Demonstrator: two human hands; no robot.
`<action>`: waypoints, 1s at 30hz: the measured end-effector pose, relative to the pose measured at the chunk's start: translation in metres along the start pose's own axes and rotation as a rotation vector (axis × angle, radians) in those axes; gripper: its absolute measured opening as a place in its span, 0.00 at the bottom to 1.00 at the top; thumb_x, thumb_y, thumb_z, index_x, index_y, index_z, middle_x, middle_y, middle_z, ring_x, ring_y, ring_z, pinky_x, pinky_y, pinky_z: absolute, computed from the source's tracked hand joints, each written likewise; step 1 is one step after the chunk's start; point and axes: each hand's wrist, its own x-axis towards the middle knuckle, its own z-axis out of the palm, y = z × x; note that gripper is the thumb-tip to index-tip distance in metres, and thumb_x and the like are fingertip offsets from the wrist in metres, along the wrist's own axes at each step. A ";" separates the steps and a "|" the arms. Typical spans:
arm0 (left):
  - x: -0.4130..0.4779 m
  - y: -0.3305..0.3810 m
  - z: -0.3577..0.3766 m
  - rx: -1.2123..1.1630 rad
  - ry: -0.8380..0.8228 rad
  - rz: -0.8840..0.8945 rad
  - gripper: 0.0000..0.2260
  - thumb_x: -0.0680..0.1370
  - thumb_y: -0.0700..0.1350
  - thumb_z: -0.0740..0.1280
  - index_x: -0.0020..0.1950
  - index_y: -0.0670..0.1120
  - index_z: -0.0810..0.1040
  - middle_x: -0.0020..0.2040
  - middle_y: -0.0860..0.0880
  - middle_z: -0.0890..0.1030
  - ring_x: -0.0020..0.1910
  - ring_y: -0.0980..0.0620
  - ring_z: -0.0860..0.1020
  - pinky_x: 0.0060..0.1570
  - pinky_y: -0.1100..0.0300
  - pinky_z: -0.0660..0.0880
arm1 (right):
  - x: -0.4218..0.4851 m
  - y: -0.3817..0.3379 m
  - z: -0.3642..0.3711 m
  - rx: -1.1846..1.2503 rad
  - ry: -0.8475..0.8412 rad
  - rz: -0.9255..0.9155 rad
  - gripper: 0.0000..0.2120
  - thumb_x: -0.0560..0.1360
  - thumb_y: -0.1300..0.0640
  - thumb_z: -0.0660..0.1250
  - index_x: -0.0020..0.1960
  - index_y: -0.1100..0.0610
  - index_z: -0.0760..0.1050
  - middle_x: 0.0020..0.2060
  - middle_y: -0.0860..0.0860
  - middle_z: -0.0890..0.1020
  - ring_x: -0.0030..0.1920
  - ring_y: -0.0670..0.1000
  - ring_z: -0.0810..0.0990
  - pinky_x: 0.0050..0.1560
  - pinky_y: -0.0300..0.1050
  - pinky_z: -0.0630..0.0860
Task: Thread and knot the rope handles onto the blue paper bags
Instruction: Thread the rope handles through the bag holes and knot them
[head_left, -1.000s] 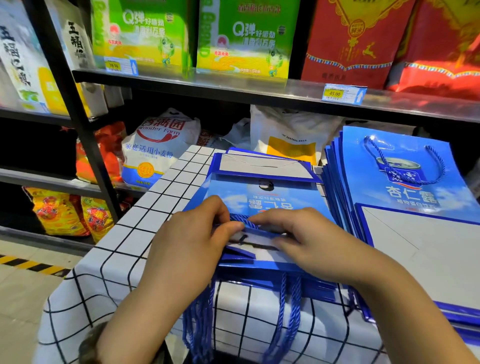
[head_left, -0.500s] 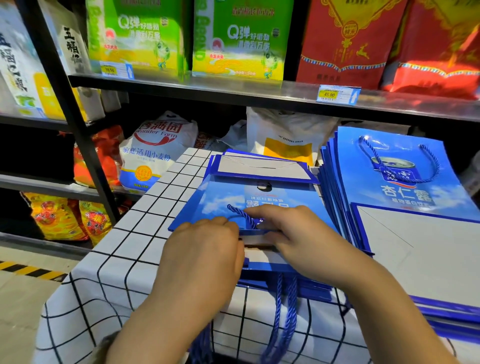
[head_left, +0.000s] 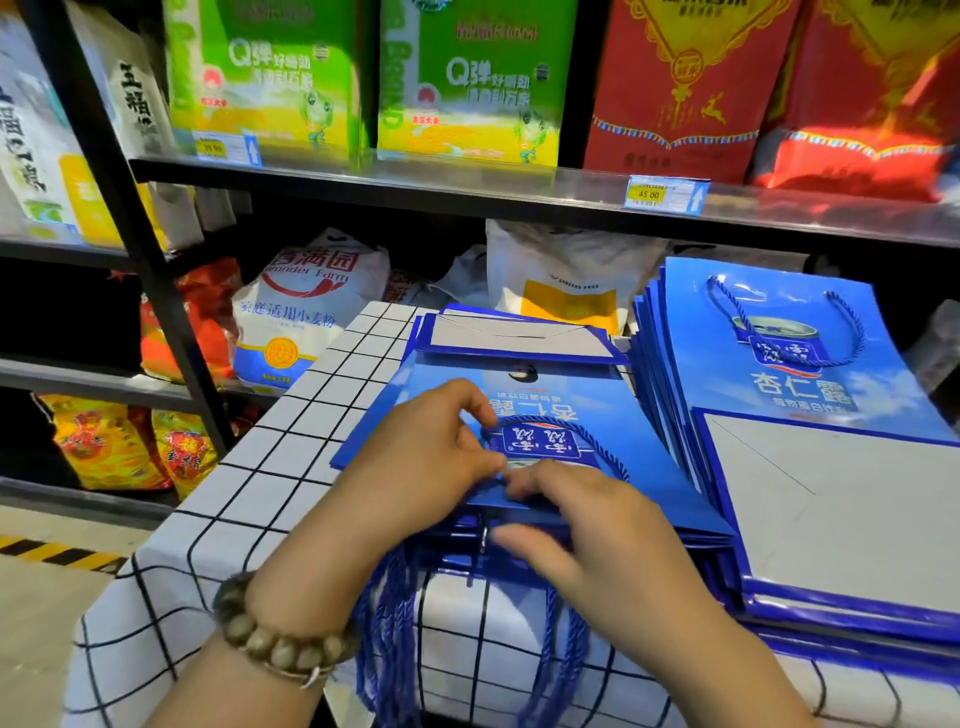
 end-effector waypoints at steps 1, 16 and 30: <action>0.005 -0.003 -0.001 -0.015 0.099 -0.015 0.10 0.71 0.43 0.70 0.40 0.52 0.70 0.30 0.53 0.77 0.28 0.56 0.72 0.33 0.59 0.67 | -0.001 0.000 0.002 -0.094 -0.001 -0.034 0.22 0.64 0.34 0.60 0.52 0.44 0.73 0.48 0.41 0.81 0.49 0.44 0.78 0.49 0.40 0.75; 0.001 -0.011 -0.031 -0.360 0.234 -0.183 0.05 0.77 0.47 0.64 0.46 0.47 0.77 0.37 0.49 0.80 0.31 0.54 0.77 0.29 0.66 0.72 | -0.005 0.000 -0.002 -0.055 0.423 -0.243 0.08 0.72 0.49 0.62 0.48 0.48 0.77 0.43 0.42 0.84 0.46 0.41 0.79 0.46 0.35 0.74; -0.012 0.015 -0.059 -0.862 0.360 0.139 0.20 0.75 0.27 0.58 0.50 0.52 0.77 0.41 0.61 0.84 0.41 0.62 0.82 0.39 0.65 0.79 | 0.025 0.048 -0.063 0.808 0.183 0.502 0.09 0.76 0.61 0.62 0.52 0.49 0.73 0.38 0.40 0.82 0.33 0.39 0.81 0.31 0.33 0.76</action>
